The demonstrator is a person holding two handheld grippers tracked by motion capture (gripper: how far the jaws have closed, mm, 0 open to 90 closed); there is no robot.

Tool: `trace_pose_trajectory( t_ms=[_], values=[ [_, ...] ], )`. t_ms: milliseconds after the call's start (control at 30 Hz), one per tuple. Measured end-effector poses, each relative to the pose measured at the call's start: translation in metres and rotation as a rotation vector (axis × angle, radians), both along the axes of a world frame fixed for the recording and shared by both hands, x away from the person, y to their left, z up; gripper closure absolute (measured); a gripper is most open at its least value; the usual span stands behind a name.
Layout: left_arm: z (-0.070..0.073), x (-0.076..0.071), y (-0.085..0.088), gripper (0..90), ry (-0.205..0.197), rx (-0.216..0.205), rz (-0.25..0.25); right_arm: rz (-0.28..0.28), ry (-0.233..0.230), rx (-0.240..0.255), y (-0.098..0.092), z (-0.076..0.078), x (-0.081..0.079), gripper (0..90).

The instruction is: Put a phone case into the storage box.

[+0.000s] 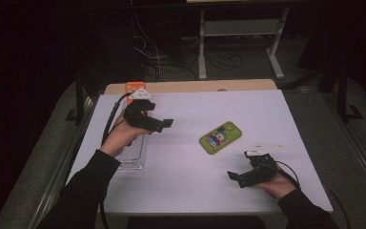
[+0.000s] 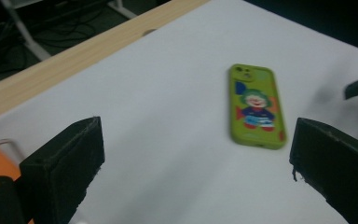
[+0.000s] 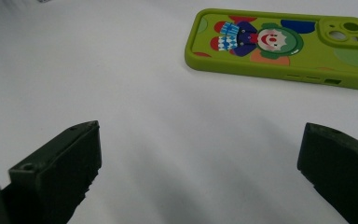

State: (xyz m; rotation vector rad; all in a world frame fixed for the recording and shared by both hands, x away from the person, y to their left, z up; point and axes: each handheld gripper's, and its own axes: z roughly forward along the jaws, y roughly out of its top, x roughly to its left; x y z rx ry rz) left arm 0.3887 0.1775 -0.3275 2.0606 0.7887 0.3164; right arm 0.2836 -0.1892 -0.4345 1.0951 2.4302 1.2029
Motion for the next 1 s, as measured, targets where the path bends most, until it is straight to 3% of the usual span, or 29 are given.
trace_pose_trajectory(
  t_ms=[300,500,633,733,867,1000],
  values=[
    [-0.018,-0.025,-0.028,2.7,0.015,-0.004,-0.067,0.009,-0.012,-0.005,0.001,0.002,-0.001,0.0],
    [-0.041,-0.037,-0.041,3.2,0.044,0.008,-0.094,0.010,-0.017,-0.004,0.000,0.003,-0.003,0.0],
    [-0.056,-0.041,-0.046,5.9,0.040,0.054,-0.108,0.004,-0.019,0.001,-0.001,0.003,-0.003,0.0],
    [-0.067,-0.043,-0.049,7.1,0.064,0.083,-0.118,0.007,-0.022,-0.002,-0.001,0.004,-0.004,0.0],
    [-0.076,-0.044,-0.054,13.6,0.084,0.084,-0.134,0.008,-0.029,-0.005,-0.002,0.004,-0.004,0.0],
    [-0.076,-0.042,-0.053,25.6,0.067,0.089,-0.135,0.012,-0.032,-0.002,-0.002,0.005,-0.003,0.0]
  ],
)
